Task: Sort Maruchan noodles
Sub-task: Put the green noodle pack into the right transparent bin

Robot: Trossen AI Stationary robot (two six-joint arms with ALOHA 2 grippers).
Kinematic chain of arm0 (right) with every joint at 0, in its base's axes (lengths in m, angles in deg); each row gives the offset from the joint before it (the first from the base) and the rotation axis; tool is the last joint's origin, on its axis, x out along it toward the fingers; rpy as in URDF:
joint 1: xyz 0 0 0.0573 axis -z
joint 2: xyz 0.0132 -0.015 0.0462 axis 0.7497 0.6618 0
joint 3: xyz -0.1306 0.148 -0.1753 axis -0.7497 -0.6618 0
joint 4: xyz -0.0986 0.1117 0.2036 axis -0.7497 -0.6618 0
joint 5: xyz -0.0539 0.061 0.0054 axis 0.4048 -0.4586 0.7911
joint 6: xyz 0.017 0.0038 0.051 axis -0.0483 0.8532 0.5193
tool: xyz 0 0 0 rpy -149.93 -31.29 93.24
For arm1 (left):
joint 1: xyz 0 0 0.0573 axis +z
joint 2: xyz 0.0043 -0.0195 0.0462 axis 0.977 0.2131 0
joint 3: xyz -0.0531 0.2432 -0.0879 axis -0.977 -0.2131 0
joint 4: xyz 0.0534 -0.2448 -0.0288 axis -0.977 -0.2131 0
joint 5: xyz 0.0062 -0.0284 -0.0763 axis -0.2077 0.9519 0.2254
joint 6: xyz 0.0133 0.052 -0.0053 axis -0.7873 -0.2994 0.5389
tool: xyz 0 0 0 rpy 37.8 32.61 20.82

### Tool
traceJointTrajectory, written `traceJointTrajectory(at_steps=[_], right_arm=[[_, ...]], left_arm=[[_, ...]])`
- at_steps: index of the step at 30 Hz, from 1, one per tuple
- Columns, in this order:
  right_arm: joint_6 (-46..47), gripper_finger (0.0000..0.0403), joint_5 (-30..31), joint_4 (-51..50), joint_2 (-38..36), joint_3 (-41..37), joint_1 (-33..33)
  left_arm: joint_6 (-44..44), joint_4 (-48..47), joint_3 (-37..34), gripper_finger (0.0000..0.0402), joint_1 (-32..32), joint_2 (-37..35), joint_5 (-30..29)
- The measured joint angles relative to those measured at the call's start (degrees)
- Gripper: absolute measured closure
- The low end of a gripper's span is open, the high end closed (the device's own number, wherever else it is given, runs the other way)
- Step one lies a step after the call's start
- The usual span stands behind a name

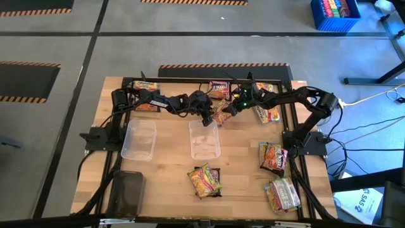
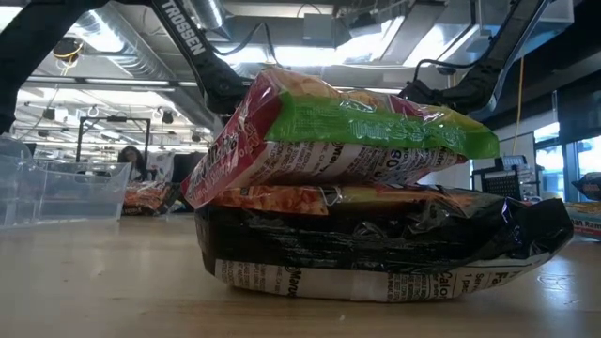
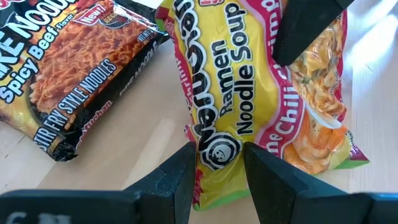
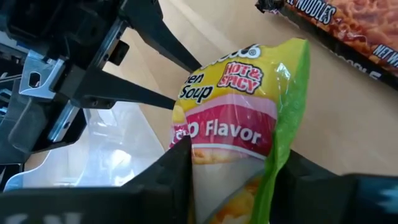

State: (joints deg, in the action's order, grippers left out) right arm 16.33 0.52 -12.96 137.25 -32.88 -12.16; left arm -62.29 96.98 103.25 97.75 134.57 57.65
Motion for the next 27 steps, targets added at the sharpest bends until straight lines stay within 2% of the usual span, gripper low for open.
traceJointTrajectory(at_steps=[6, 12, 21, 24, 27], right_arm=[[-0.81, 0.0277, -0.01, 0.06, 0.00, 0.00, -0.02], [-1.94, 0.0277, 0.38, -0.48, -0.91, -0.03, -0.09], [-3.34, 0.0280, 0.77, -0.90, -2.17, -0.15, -0.07], [-3.61, 0.0281, 0.58, -1.00, -2.19, -0.15, -0.06], [-4.26, 0.0283, -0.16, -1.03, -2.19, -0.15, 0.00]], left_arm=[[0.00, -0.90, 0.00, 0.0271, -0.20, -1.36, -0.20], [-0.46, -3.69, 0.02, 0.0271, -1.04, -5.67, -1.17], [-3.74, -5.89, 0.00, 0.0271, -5.03, -10.76, -6.23], [-4.13, -5.31, -2.06, 0.0271, -6.63, -13.46, -6.23], [-4.09, -0.49, -7.26, 0.0271, -8.16, -17.61, -6.14]])
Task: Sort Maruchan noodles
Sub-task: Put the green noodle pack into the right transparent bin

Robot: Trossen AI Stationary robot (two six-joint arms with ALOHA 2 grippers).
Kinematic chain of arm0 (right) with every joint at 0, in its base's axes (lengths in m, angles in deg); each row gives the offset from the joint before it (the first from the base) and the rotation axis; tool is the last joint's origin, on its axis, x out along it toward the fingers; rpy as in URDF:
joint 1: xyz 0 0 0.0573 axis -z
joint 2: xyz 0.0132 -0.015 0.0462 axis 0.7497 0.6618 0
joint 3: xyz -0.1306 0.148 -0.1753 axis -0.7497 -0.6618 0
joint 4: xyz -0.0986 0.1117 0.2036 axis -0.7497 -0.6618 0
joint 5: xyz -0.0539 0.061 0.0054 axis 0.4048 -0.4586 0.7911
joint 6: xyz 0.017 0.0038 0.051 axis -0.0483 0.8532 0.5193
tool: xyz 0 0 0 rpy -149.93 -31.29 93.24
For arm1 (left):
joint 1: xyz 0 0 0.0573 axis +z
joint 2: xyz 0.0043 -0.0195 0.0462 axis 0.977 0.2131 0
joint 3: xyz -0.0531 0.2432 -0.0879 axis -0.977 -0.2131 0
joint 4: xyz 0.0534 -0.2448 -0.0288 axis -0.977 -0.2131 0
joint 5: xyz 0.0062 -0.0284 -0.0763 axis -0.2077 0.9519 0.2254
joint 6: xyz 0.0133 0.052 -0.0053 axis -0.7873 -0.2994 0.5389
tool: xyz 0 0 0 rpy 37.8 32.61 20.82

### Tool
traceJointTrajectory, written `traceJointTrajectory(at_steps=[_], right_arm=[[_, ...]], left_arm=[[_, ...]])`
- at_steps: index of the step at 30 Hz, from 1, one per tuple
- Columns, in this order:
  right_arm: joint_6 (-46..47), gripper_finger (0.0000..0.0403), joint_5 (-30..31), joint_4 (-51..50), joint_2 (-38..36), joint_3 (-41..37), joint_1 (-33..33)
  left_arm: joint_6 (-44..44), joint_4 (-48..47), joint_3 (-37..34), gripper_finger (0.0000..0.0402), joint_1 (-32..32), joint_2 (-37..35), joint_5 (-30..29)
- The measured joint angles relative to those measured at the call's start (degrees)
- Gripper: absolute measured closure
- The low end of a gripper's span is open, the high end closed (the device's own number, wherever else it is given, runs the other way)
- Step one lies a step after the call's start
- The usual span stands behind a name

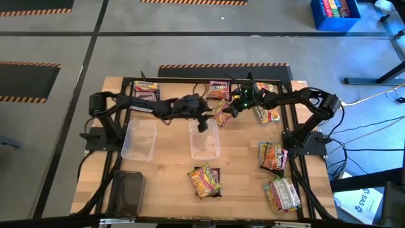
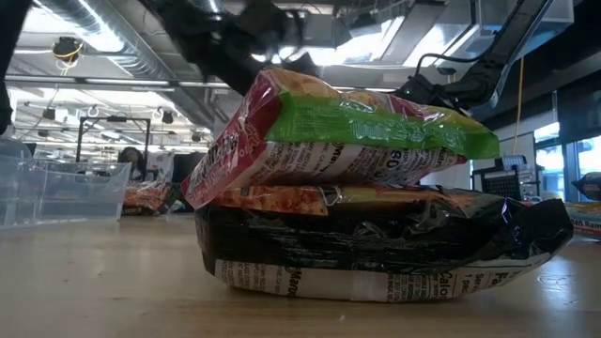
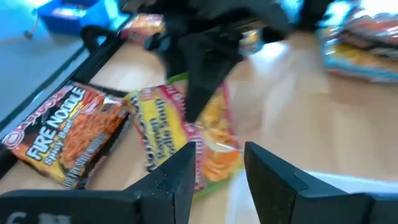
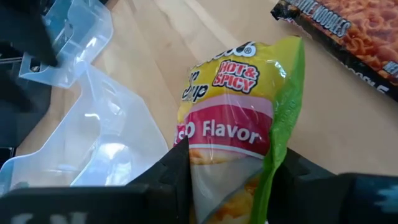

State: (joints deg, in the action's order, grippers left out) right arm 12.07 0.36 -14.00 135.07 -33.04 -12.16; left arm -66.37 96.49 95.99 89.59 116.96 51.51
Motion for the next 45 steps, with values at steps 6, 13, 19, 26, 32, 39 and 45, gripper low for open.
traceJointTrajectory(at_steps=[6, 13, 19, 26, 32, 39, 45], right_arm=[[-1.02, 0.0279, -0.16, 0.45, 0.00, 0.00, 0.00], [-2.39, 0.0280, 0.06, 3.72, -0.55, 0.00, 0.00], [-2.42, 0.0282, -0.55, 4.74, -2.46, -0.02, -0.02], [-2.25, 0.0279, -1.12, 8.07, -4.59, 0.00, -0.07], [-2.24, 0.0280, -2.12, 8.06, -7.20, 0.00, -0.09], [-2.41, 0.0278, -2.53, 8.15, -10.34, 0.00, -1.00], [-3.75, 0.0277, -1.55, 8.71, -10.95, 0.00, -4.82]], left_arm=[[2.88, 14.78, -15.62, 0.0271, -2.72, -12.67, -0.20], [3.02, 17.30, -25.30, 0.0271, -6.10, -23.40, -0.61], [2.67, 17.21, -26.55, 0.0271, -7.42, -24.77, -0.57], [2.60, 18.07, -26.55, 0.0271, -7.43, -24.76, -1.02], [2.64, 18.98, -26.55, 0.0271, -7.43, -24.75, 0.48], [2.69, 19.75, -26.55, 0.0271, -7.50, -24.75, 2.18], [2.98, 20.44, -26.54, 0.0271, -7.49, -24.75, 0.70]])
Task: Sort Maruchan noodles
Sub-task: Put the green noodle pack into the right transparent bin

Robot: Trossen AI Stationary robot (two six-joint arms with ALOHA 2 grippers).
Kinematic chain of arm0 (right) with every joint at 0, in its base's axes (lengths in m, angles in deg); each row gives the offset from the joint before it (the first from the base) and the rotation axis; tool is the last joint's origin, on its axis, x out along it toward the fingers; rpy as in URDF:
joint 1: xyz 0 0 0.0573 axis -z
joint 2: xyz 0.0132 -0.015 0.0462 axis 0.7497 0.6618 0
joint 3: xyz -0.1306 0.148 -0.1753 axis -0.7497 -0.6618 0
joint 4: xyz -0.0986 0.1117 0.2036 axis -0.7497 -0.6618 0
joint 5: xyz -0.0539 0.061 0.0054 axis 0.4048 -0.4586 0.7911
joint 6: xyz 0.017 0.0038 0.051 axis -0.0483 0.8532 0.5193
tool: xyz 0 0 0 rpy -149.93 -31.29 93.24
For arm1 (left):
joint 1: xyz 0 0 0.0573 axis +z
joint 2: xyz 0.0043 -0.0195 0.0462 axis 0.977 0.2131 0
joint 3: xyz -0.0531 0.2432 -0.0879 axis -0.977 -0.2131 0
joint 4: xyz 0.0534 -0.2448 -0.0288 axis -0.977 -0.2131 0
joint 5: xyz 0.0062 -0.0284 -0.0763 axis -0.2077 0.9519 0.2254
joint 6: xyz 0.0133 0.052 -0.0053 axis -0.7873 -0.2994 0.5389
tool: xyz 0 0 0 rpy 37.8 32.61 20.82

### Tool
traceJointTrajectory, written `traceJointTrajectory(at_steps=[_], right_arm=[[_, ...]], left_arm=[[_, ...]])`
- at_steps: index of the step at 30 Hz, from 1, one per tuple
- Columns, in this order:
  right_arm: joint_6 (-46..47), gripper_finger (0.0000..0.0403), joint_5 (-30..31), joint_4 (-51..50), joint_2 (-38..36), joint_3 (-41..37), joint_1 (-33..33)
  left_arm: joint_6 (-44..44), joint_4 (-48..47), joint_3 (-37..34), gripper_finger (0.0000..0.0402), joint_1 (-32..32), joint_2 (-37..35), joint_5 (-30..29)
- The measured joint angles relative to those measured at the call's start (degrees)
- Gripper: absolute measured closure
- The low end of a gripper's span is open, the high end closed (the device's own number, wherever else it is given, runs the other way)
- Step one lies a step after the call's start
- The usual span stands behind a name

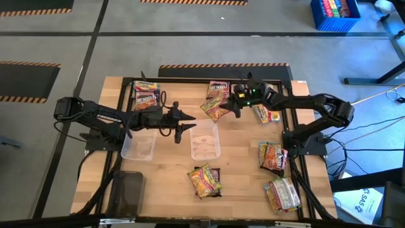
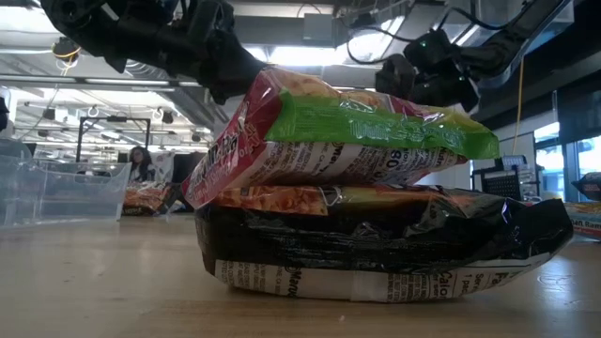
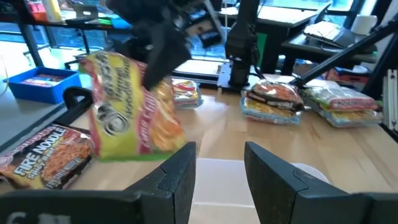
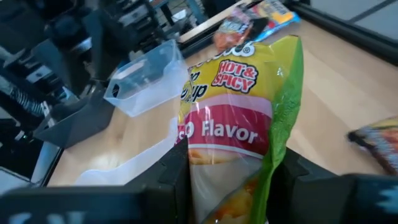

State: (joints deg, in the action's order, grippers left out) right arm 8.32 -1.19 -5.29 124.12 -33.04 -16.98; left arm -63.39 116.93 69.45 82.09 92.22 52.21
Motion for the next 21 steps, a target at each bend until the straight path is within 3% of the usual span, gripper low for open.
traceJointTrajectory(at_steps=[10, 21], right_arm=[[-0.07, 0.0275, 2.77, 5.27, 0.00, 0.02, -7.09], [-2.86, 0.0274, 8.11, 9.03, 0.00, 0.02, -14.11]], left_arm=[[4.45, 1.00, 0.01, 0.0257, -0.15, -0.12, -1.50], [6.18, 1.37, 0.02, 0.0144, 1.26, -0.15, 1.24]])
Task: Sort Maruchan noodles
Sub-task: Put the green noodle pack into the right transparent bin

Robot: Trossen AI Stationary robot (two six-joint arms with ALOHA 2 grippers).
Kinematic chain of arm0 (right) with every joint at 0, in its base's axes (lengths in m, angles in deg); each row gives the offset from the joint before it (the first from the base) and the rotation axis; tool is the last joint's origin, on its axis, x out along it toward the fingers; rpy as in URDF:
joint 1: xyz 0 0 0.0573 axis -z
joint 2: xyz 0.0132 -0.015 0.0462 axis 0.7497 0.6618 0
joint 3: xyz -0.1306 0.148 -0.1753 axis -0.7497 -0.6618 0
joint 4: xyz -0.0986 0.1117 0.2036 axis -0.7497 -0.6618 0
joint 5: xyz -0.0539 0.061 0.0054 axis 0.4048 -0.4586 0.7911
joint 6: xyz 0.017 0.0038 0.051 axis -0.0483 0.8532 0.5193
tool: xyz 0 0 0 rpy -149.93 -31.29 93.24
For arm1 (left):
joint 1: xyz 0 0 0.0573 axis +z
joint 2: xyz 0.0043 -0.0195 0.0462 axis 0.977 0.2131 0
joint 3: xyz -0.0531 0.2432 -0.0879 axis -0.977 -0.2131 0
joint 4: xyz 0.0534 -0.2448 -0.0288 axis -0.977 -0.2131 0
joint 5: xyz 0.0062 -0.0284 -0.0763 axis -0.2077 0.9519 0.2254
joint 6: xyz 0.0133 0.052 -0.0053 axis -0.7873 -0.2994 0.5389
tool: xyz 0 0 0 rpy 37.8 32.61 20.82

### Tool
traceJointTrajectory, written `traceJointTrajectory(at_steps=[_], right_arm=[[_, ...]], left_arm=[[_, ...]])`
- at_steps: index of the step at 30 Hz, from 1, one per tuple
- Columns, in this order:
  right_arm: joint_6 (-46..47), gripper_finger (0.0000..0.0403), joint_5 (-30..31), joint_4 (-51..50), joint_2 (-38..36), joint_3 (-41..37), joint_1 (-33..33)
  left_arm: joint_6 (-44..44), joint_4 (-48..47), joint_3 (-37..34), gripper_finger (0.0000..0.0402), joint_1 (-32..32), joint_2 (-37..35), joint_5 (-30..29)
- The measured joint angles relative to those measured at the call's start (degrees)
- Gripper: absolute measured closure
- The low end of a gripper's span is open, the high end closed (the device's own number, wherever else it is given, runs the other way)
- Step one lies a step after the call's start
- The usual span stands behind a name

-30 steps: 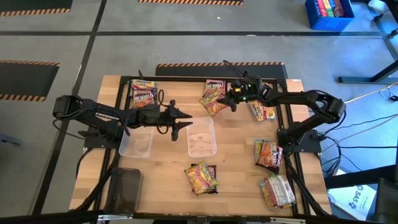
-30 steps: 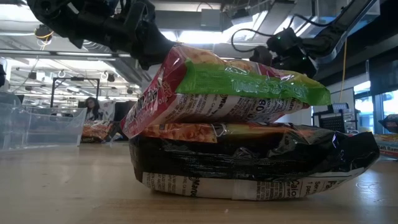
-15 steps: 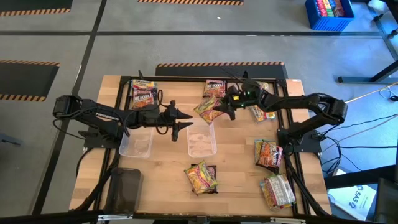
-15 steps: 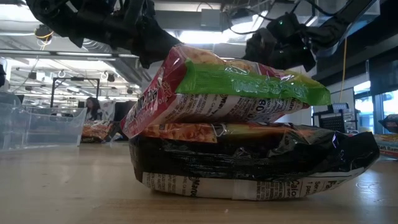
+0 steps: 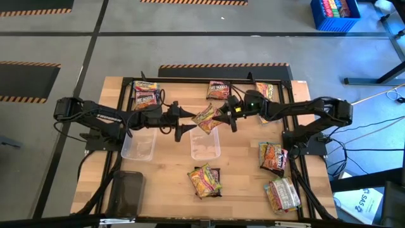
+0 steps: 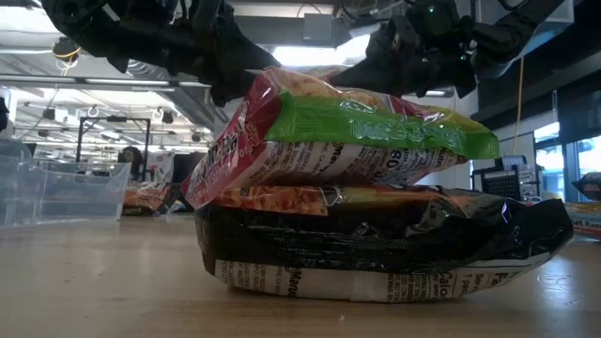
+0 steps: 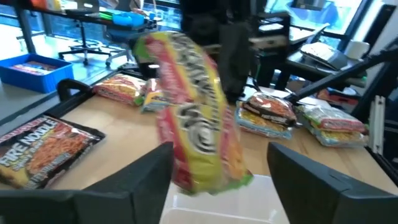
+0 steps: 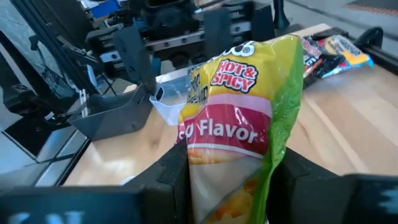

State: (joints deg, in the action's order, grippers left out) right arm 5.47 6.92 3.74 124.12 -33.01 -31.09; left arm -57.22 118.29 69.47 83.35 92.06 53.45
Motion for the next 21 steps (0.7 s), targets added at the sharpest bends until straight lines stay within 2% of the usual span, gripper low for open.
traceJointTrajectory(at_steps=[4, 8, 16, 21], right_arm=[[-1.25, 0.0274, 2.11, -0.01, 0.02, 0.00, -2.01], [-1.67, 0.0274, 2.43, 0.01, 0.02, 0.00, -3.06], [-2.02, 0.0274, 2.50, -0.08, 0.02, 0.00, -3.02], [-3.76, 0.0274, 5.29, 0.11, 0.04, 0.00, -5.47]], left_arm=[[1.74, 0.02, 0.04, 0.0123, 1.02, 0.00, -0.06], [2.79, -0.15, 0.04, 0.0122, 1.86, -0.94, 2.15], [2.97, -5.51, 0.10, 0.0126, 3.74, -8.69, 3.52], [3.43, -5.80, 0.15, 0.0126, 3.93, -6.92, 4.04]])
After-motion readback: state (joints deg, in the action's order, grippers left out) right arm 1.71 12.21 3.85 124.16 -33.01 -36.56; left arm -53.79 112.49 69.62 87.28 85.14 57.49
